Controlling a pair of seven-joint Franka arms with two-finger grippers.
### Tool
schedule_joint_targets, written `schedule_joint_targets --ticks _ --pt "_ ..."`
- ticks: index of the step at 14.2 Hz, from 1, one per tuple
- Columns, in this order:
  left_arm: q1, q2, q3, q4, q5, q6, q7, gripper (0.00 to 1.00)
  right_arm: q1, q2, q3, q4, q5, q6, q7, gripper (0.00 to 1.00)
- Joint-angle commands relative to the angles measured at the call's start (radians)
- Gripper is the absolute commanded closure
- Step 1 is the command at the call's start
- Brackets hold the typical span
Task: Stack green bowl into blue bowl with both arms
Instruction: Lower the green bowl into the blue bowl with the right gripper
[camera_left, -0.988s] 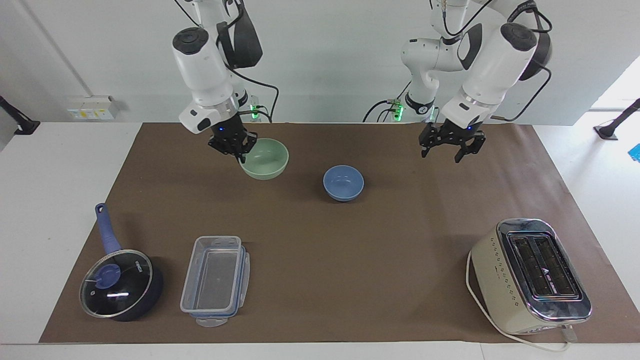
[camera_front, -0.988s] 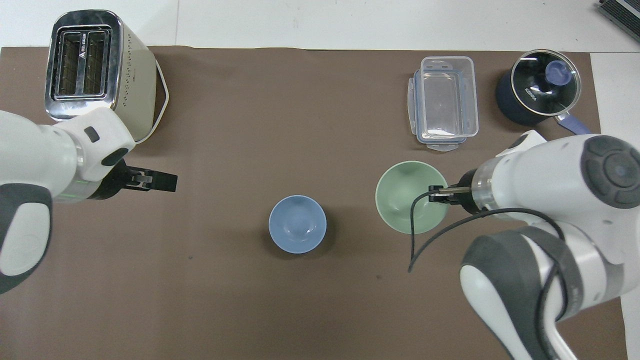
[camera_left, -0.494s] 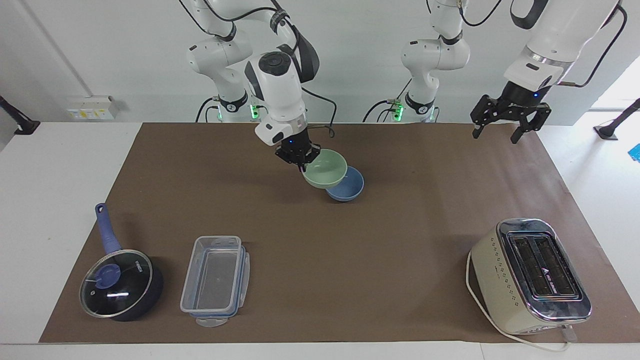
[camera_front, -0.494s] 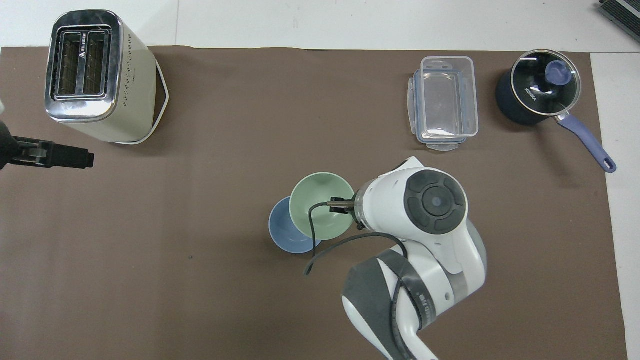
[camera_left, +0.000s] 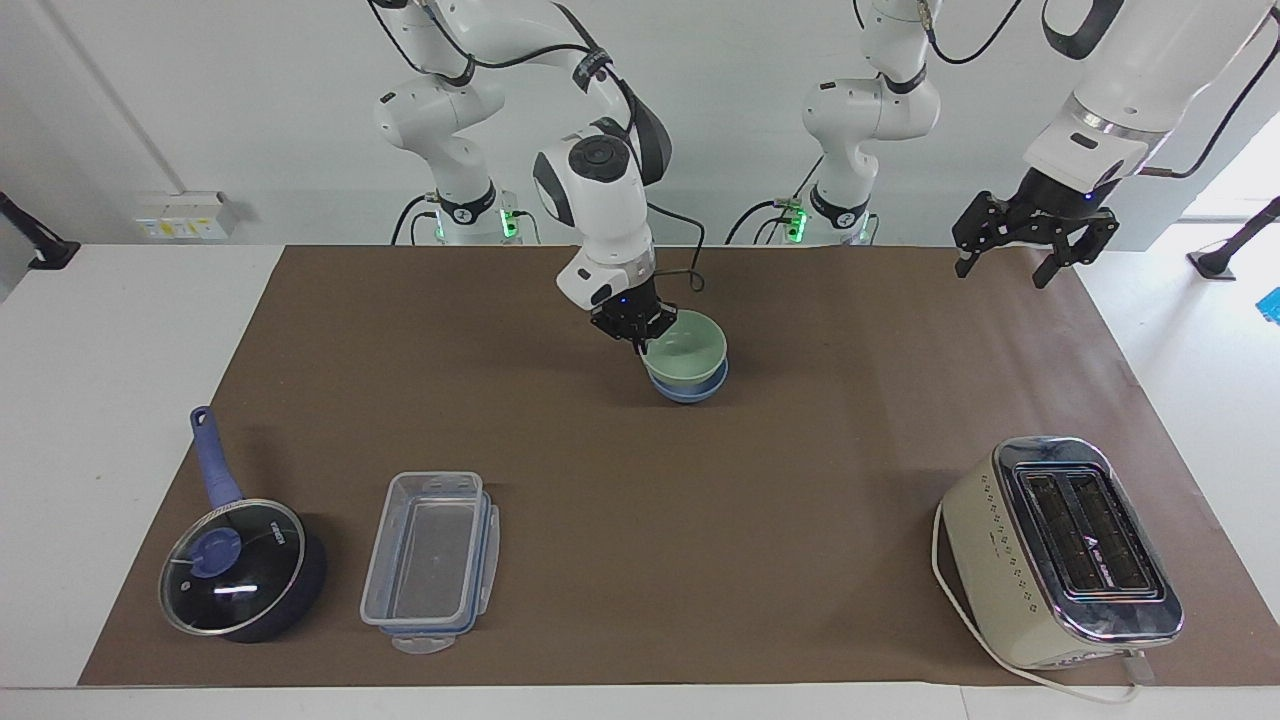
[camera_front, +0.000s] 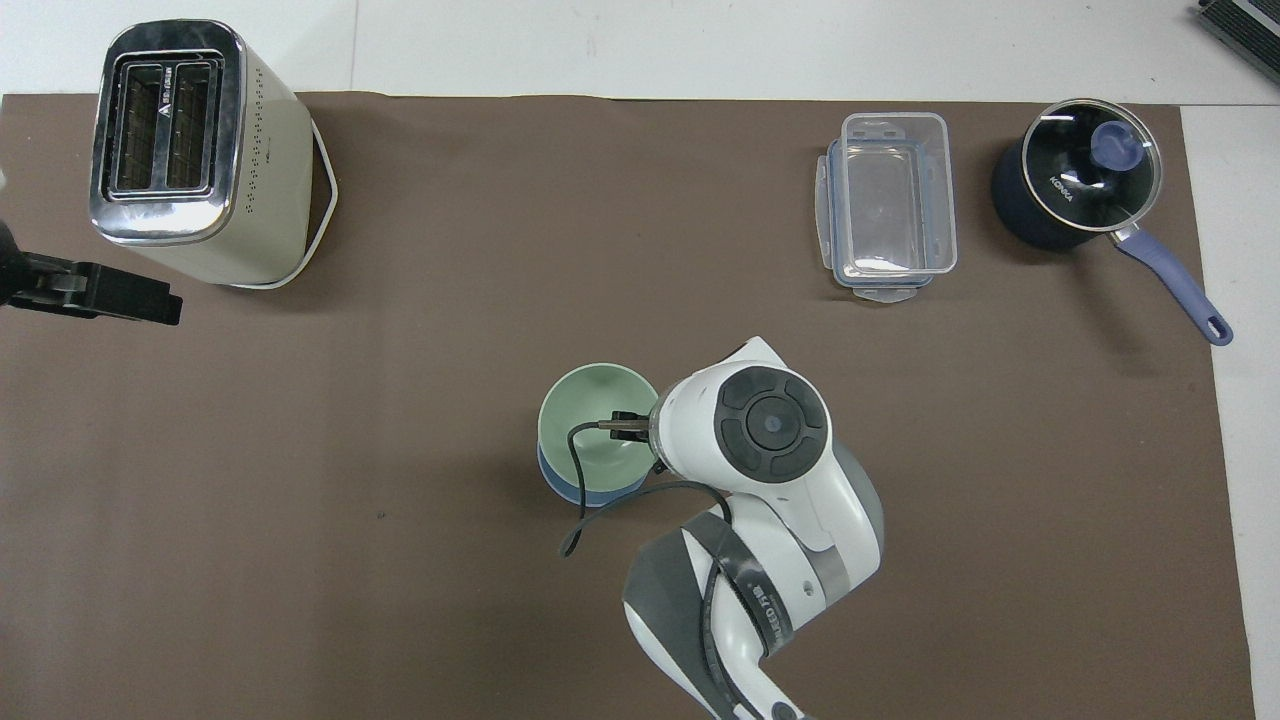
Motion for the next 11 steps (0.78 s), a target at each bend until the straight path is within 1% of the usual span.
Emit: schedule_joint_targets --ticks 1,4,7,9,11 --pt "0.013 -0.004 -0.01 0.017 0.019 -0.058 0.007 0.0 0.013 0.019 0.001 -0.028 0.022 0.038 0.007 1.0" --pt "0.015 -0.008 -0.008 0.014 0.021 -0.085 0.004 0.0 0.008 0.025 0.001 -0.033 0.022 0.057 -0.002 1.0" --pt "0.016 -0.008 -0.008 0.014 0.021 -0.085 0.002 0.0 0.002 0.039 0.001 -0.034 0.022 0.06 -0.002 1.0" --pt "0.016 -0.008 -0.008 0.014 0.021 -0.082 0.002 0.0 0.006 0.044 0.002 -0.034 0.022 0.096 0.005 1.0" --pt "0.016 -0.008 -0.008 0.014 0.021 -0.082 0.002 0.0 0.009 0.042 0.001 -0.039 0.022 0.098 0.011 1.0"
